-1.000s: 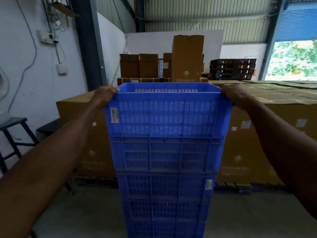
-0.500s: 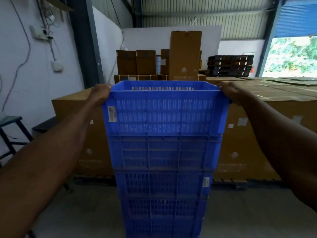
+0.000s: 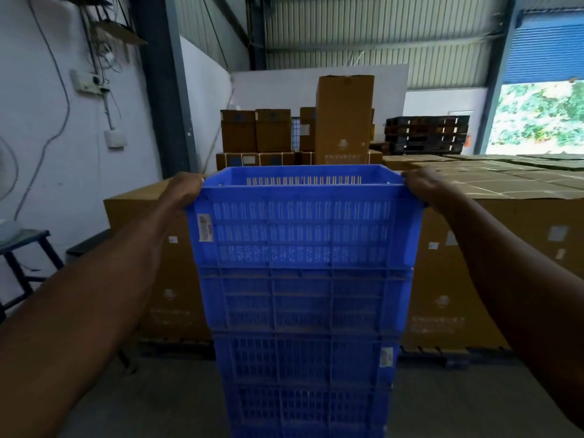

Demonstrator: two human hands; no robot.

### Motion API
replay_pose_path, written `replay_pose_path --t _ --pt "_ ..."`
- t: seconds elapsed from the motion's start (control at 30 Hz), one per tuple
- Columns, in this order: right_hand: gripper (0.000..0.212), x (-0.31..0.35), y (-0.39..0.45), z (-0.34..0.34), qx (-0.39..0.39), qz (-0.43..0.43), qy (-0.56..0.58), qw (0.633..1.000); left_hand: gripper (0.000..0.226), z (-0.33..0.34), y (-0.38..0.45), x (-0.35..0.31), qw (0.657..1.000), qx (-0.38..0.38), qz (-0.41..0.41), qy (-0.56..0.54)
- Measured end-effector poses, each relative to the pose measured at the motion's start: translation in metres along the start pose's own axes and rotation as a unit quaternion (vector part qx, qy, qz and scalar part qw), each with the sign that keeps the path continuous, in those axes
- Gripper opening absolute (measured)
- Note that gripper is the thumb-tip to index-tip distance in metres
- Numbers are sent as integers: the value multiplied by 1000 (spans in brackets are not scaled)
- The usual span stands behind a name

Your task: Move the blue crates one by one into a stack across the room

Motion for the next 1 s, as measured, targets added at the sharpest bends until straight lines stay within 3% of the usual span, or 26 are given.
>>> replay_pose_path --t 0.2,0.6,0.77,0.93,1.0 --pt "32 -2 0 -4 9 4 -10 1000 35 7 0 -3 1000 26 1 -3" --pt "36 14 -21 6 -4 13 8 1000 28 4 5 0 999 39 0 -9" --pt "30 5 -18 0 -18 19 27 999 35 2 3 -1 999 16 -19 -22" --pt "36 20 -33 0 -55 -20 -47 997 55 4 -2 -8 997 15 -7 74" --pt "47 25 -39 -5 -86 -28 -100 991 68 -1 -4 -19 988 -22 35 149"
Point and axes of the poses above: each hand's wrist, its own y-axis towards the middle knuckle, its own z-axis out of the palm, x = y × z, the point moved 8 cm from there along y, towards the middle knuckle, and after that the axes turned 11 degrees about x, right-handed, at the moved point
